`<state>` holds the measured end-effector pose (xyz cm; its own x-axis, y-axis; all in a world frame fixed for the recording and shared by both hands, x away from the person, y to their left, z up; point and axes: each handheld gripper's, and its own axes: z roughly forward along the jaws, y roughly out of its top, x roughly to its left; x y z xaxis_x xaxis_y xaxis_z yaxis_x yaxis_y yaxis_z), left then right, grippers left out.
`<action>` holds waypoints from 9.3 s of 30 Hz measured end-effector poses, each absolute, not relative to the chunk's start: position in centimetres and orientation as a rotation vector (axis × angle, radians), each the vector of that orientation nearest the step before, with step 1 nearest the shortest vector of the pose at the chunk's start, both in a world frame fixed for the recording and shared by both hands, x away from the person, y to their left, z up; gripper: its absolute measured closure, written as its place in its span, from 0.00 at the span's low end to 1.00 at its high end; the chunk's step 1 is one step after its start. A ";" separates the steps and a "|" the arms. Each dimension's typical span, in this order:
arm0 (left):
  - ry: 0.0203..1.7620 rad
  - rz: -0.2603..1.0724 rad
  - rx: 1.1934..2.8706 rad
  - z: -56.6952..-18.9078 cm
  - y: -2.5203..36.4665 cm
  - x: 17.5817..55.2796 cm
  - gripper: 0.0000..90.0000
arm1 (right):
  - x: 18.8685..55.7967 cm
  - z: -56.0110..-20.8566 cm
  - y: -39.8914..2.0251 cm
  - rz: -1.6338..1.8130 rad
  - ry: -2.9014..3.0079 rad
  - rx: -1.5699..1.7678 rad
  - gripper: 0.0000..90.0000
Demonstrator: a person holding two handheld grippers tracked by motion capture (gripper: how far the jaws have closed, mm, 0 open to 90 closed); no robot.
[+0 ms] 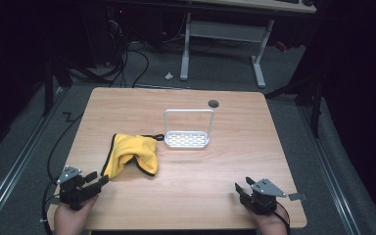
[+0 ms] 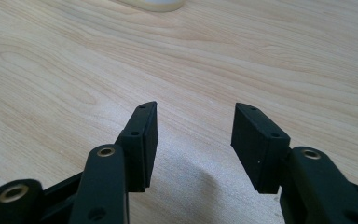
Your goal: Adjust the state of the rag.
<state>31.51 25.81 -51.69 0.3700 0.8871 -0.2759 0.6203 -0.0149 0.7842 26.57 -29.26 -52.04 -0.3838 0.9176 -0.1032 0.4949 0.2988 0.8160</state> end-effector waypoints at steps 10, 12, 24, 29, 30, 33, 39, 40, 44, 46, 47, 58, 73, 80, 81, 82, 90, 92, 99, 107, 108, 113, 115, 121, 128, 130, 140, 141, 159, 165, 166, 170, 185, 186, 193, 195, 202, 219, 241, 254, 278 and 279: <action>1.287 0.376 1.719 -50.8 25.0 31.7 0.46 | 26.6 -52.0 -29.2 0.959 2.006 1.237 0.57; 1.255 0.379 1.710 -50.2 24.4 31.8 0.42 | 26.6 -51.9 -29.2 0.968 2.006 1.237 0.57; 1.166 0.367 1.681 -45.4 20.9 36.0 0.32 | 26.6 -51.9 -29.1 0.969 2.017 1.221 0.58; 1.156 0.370 1.712 -44.7 19.1 38.1 0.29 | 26.6 -51.9 -29.2 0.970 2.016 1.221 0.58; 1.156 0.371 1.725 -44.7 18.7 38.4 0.29 | 26.6 -51.9 -29.2 0.970 2.016 1.221 0.58; 1.171 0.363 1.776 -45.2 17.6 39.5 0.28 | 26.6 -52.0 -29.1 0.969 2.024 1.213 0.58; 1.249 0.360 1.874 -47.6 16.9 40.5 0.27 | 26.6 -52.0 -29.1 0.969 2.026 1.210 0.58; 1.252 0.351 1.888 -48.1 16.9 40.4 0.28 | 26.6 -52.0 -29.1 0.970 2.026 1.209 0.58; 1.253 0.349 1.945 -49.4 16.9 39.4 0.56 | 26.6 -52.0 -29.1 0.971 2.026 1.209 0.58; 1.238 0.351 1.982 -49.8 16.7 38.7 0.63 | 26.6 -52.0 -29.1 0.971 2.027 1.210 0.58; 1.223 0.364 1.990 -50.0 16.6 38.2 0.68 | 26.6 -52.0 -29.1 0.970 2.027 1.208 0.58; 1.016 0.305 1.969 -49.4 13.2 31.0 0.91 | 26.5 -51.8 -28.7 0.974 2.023 1.187 0.58; 0.812 0.109 1.980 -51.5 7.3 28.5 0.80 | 25.5 -51.2 -26.0 1.015 2.057 1.128 0.57; 0.837 0.170 1.887 -49.7 10.2 27.4 0.55 | 24.3 -50.3 -22.2 1.057 2.111 1.016 0.56; 0.858 0.170 1.881 -49.7 10.7 27.4 0.54 | 24.1 -50.2 -21.7 1.059 2.119 0.992 0.56; 0.868 0.171 1.879 -49.7 11.0 27.4 0.53 | 23.9 -50.1 -21.0 1.066 2.129 0.970 0.56; 0.939 0.193 1.839 -49.9 13.1 26.3 0.52 | 22.8 -50.2 -18.0 1.101 2.205 0.882 0.56; 0.950 0.178 1.837 -50.1 13.3 26.0 0.53 | 22.9 -50.4 -17.7 1.092 2.217 0.883 0.56; 0.934 0.168 1.882 -50.7 13.1 24.2 0.68 | 23.3 -51.0 -17.7 1.064 2.249 0.908 0.57; 0.959 0.166 1.946 -52.2 12.2 23.7 0.68 | 23.3 -51.1 -17.7 1.062 2.249 0.908 0.57; 0.964 0.170 1.950 -52.4 12.0 23.8 0.66 | 23.3 -51.0 -17.7 1.062 2.249 0.908 0.57; 0.979 0.219 1.991 -53.0 10.5 24.5 0.54 | 23.6 -51.3 -17.6 1.053 2.268 0.919 0.57; 0.993 0.241 2.001 -53.3 9.9 24.7 0.53 | 23.6 -51.5 -17.4 1.044 2.275 0.920 0.57; 1.005 0.298 2.033 -53.4 9.2 25.7 0.71 | 23.7 -51.7 -17.1 1.030 2.289 0.917 0.58; 0.970 0.336 2.018 -52.6 9.8 25.7 1.00 | 23.9 -51.6 -17.4 0.980 2.273 0.936 0.94; 0.959 0.367 1.991 -52.0 10.2 25.5 1.00 | 24.0 -50.8 -18.0 1.021 2.221 0.957 0.95; 0.922 0.247 1.982 -52.0 9.4 25.3 0.72 | 24.8 -49.2 -19.6 1.128 2.118 1.041 0.93; 0.895 0.250 2.000 -52.2 8.8 25.0 0.67 | 24.8 -49.5 -19.4 1.134 2.135 1.044 0.93; 0.932 0.478 2.133 -53.1 6.4 27.6 0.72 | 24.2 -50.3 -17.8 1.129 2.223 0.978 0.93; 0.931 0.469 2.101 -52.9 7.3 27.9 0.93 | 24.2 -50.2 -18.0 1.131 2.210 0.988 0.93; 0.937 0.454 2.089 -52.7 7.7 27.9 0.93 | 24.2 -50.2 -18.1 1.132 2.199 0.995 0.93; 0.960 0.472 2.033 -51.7 9.6 27.8 0.94 | 24.7 -49.7 -19.3 1.150 2.138 1.050 0.93; 0.935 0.575 1.877 -46.1 14.1 29.1 0.94 | 27.8 -43.7 -22.0 1.205 1.951 1.117 0.76; 0.966 0.559 1.873 -46.6 14.8 29.6 0.94 | 27.8 -44.1 -22.0 1.209 1.957 1.133 0.74; 1.211 0.507 1.858 -50.1 20.2 32.7 0.92 | 26.7 -46.7 -22.9 1.175 1.972 1.190 0.68; 1.279 0.497 1.864 -50.5 21.0 32.8 0.85 | 26.4 -47.7 -23.2 1.154 1.982 1.209 0.67; 1.215 0.463 1.883 -50.0 19.7 28.8 0.69 | 26.2 -50.1 -22.4 1.101 2.101 1.222 0.75; 0.943 0.413 2.138 -53.1 12.4 27.3 0.93 | 27.1 -52.6 -18.3 0.993 2.299 1.187 0.60; 0.858 0.307 2.003 -49.5 14.2 25.3 0.96 | 32.7 -53.0 -23.5 0.786 2.025 1.362 0.95; 0.884 0.280 2.154 -52.3 12.7 26.1 0.96 | 33.0 -51.9 -30.3 0.784 1.821 1.462 0.74; 0.847 0.157 2.173 -52.6 12.1 25.4 0.92 | 27.2 -52.4 -27.5 0.832 2.054 1.487 0.79; 0.842 0.155 2.177 -52.6 12.0 25.4 0.91 | 26.4 -52.3 -27.7 0.832 2.078 1.476 0.86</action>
<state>25.44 12.03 -52.61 0.7730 0.6153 -0.1542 0.5200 -0.4753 0.7097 26.42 -27.69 -52.26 -0.3213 0.9467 -0.0204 0.6708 0.2428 0.7008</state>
